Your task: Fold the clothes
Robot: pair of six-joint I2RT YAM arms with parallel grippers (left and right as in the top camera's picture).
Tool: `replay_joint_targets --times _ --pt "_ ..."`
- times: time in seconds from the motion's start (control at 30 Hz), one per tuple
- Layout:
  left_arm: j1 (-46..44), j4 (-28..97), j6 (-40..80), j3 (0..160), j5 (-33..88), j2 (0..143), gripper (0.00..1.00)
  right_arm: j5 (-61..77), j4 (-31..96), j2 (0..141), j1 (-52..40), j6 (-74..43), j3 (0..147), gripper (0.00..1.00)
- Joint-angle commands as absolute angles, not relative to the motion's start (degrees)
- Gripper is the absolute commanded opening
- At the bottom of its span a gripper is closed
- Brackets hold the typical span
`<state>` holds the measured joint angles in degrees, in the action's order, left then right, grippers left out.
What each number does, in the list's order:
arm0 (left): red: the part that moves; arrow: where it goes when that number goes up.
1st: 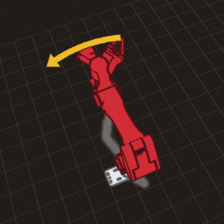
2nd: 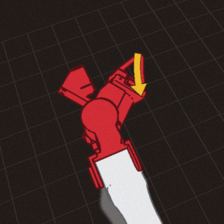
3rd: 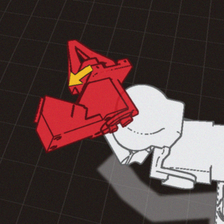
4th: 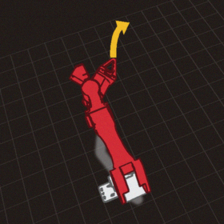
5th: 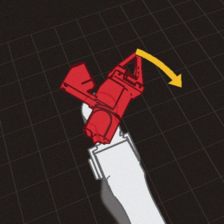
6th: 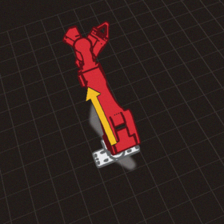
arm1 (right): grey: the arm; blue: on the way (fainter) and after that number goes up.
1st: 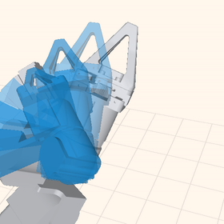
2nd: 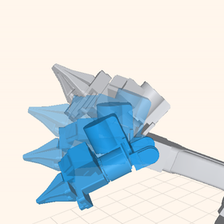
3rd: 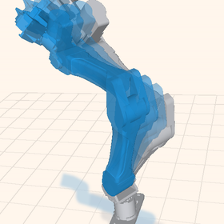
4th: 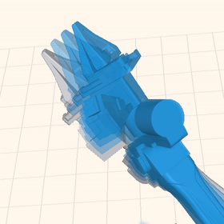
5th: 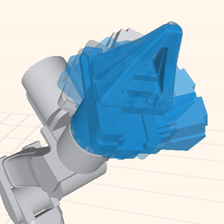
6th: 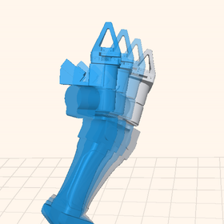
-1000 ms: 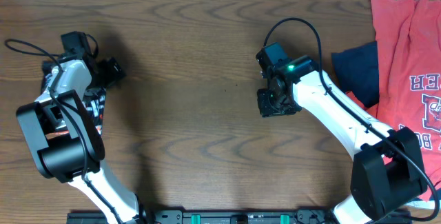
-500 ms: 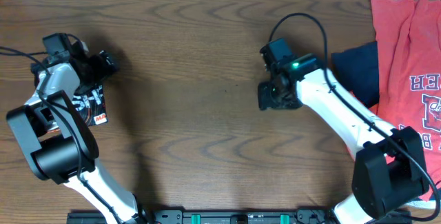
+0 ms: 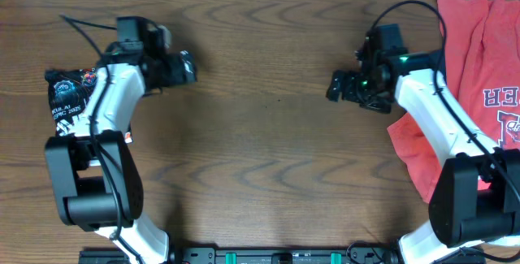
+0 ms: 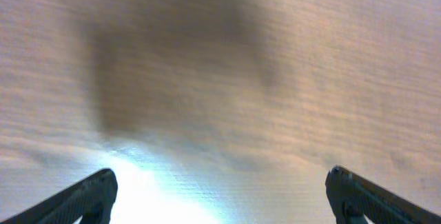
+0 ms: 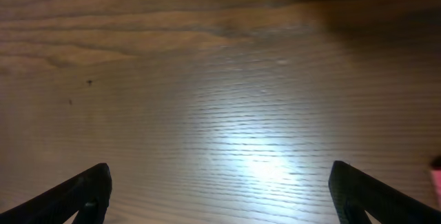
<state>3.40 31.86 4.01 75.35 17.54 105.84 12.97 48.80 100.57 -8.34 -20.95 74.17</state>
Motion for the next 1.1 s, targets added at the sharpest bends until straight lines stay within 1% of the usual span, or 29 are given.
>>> replay_joint_targets --times 0.0,0.17,0.37,0.5,0.63,0.77,0.83,0.9,0.97,1.07 --pt "1.56 38.46 3.20 75.66 15.75 105.69 0.98 15.05 49.58 100.51 -5.13 -18.15 74.91 0.99" --pt "0.99 49.89 3.22 75.66 15.77 103.88 0.98 15.07 52.12 100.51 -0.71 -18.13 74.91 0.99" --pt "0.99 63.40 3.25 75.61 13.21 97.47 0.98 14.85 60.86 100.29 1.67 -15.99 74.89 0.99" --pt "0.99 67.85 2.98 75.09 11.05 91.64 0.98 12.21 65.91 98.04 1.69 -14.48 74.83 0.99" --pt "0.93 65.89 2.74 71.81 11.03 81.69 0.98 10.50 64.55 91.35 1.45 -14.31 72.71 0.99" --pt "0.93 58.39 2.57 65.04 11.03 67.22 0.98 9.76 55.29 78.04 1.34 -14.26 65.41 0.99" --pt "0.93 54.70 2.59 60.75 11.00 59.07 0.98 5.50 50.48 70.57 0.56 -14.31 60.73 0.96" --pt "0.93 52.21 2.59 56.55 9.89 51.09 0.98 -1.61 46.24 62.50 -1.08 -14.74 55.68 0.99" --pt "0.93 48.95 2.57 52.47 7.70 43.55 0.98 -8.21 41.34 54.35 -2.74 -14.72 50.50 0.99" --pt "0.93 46.15 2.59 49.28 6.81 35.68 0.98 -9.67 37.91 46.04 -3.03 -14.72 45.93 0.99"
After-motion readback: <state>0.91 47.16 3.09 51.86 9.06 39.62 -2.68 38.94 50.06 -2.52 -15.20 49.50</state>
